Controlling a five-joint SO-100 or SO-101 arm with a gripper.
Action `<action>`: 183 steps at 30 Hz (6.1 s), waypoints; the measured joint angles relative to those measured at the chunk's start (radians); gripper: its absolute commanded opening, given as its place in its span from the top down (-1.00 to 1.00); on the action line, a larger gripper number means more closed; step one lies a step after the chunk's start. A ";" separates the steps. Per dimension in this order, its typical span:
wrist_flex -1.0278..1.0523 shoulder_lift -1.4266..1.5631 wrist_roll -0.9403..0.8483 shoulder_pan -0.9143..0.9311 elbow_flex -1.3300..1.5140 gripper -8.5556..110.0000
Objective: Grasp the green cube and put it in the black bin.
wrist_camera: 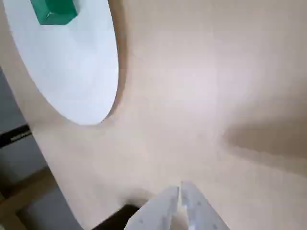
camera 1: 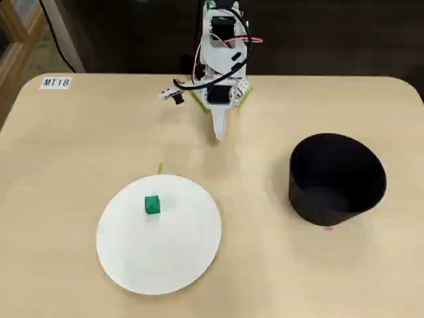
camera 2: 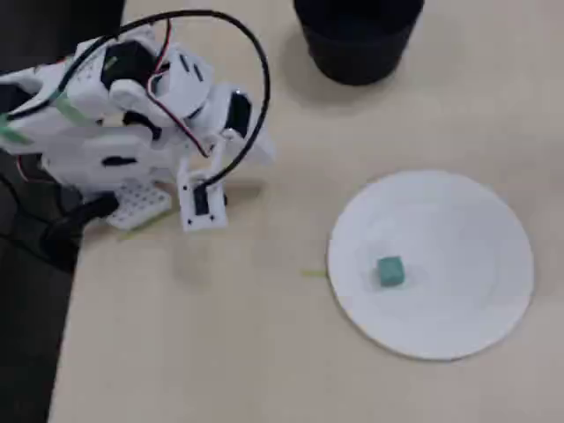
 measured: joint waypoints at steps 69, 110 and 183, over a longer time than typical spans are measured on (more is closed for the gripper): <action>0.015 -1.885 -0.733 0.356 -1.440 0.78; -0.238 -2.000 -0.577 0.391 -1.448 0.51; 0.175 -1.531 0.684 -0.606 -1.683 0.86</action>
